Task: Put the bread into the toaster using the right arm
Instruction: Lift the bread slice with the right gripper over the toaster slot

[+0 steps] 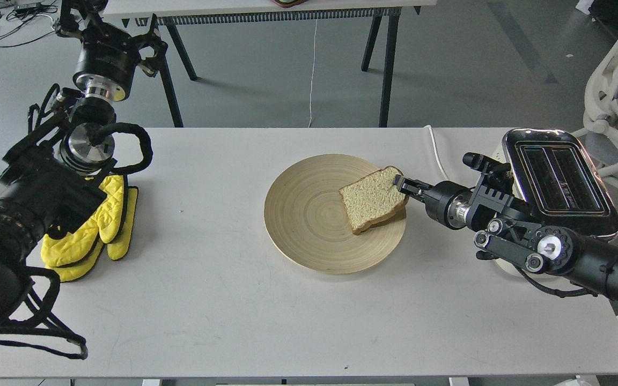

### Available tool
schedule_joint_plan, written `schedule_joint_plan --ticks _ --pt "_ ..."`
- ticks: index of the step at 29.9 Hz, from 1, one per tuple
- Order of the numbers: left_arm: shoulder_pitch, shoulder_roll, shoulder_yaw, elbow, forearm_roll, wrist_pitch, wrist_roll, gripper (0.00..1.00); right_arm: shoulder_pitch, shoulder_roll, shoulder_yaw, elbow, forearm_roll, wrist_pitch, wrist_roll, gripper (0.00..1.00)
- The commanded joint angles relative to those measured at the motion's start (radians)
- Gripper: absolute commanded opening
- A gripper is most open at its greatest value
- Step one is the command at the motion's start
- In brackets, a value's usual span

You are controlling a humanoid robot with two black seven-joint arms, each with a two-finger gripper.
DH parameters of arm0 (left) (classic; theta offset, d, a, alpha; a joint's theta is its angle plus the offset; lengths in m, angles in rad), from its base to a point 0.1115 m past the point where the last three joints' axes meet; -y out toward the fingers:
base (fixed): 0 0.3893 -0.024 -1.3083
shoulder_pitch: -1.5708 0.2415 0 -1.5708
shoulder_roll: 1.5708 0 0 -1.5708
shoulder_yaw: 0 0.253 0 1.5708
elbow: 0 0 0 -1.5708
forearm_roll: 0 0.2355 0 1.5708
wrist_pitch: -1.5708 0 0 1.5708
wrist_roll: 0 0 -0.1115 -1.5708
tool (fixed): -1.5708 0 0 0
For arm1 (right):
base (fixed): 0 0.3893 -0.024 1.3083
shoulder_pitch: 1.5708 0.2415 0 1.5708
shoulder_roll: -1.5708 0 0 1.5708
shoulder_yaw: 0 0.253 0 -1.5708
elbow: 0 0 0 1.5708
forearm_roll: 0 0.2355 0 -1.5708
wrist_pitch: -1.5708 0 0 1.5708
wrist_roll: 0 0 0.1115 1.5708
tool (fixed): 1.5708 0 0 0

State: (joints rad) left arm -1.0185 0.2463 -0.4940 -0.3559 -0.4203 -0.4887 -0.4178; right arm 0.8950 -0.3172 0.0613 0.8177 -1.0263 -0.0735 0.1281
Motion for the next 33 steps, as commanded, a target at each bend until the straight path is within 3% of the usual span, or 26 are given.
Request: schedule_joint_plan --ticks 1,4,14,18,26,33 --pt "0.0 -0.001 -0.002 0.0 0.0 0.0 -0.001 1.0 0.025 -0.034 0.034 0.066 0.0 0.001 -0.002 0.07" --pt "0.0 -0.001 -0.002 0.0 0.002 0.0 -0.001 1.0 0.079 -0.104 0.035 0.127 0.0 0.001 -0.002 0.0" --pt "0.0 -0.001 -0.002 0.0 0.0 0.0 -0.001 1.0 0.315 -0.472 0.002 0.319 -0.017 0.006 -0.008 0.01" --pt "0.0 -0.001 -0.003 0.0 0.0 0.0 -0.001 1.0 0.375 -0.586 -0.064 0.353 -0.041 0.015 -0.093 0.01" --pt "0.0 -0.001 -0.006 0.0 0.0 0.0 -0.001 1.0 0.369 -0.778 -0.09 0.475 -0.084 0.072 -0.165 0.0" --pt "0.0 -0.001 -0.006 0.0 0.0 0.0 -0.001 1.0 0.314 -0.922 -0.09 0.629 -0.087 0.077 -0.17 0.0"
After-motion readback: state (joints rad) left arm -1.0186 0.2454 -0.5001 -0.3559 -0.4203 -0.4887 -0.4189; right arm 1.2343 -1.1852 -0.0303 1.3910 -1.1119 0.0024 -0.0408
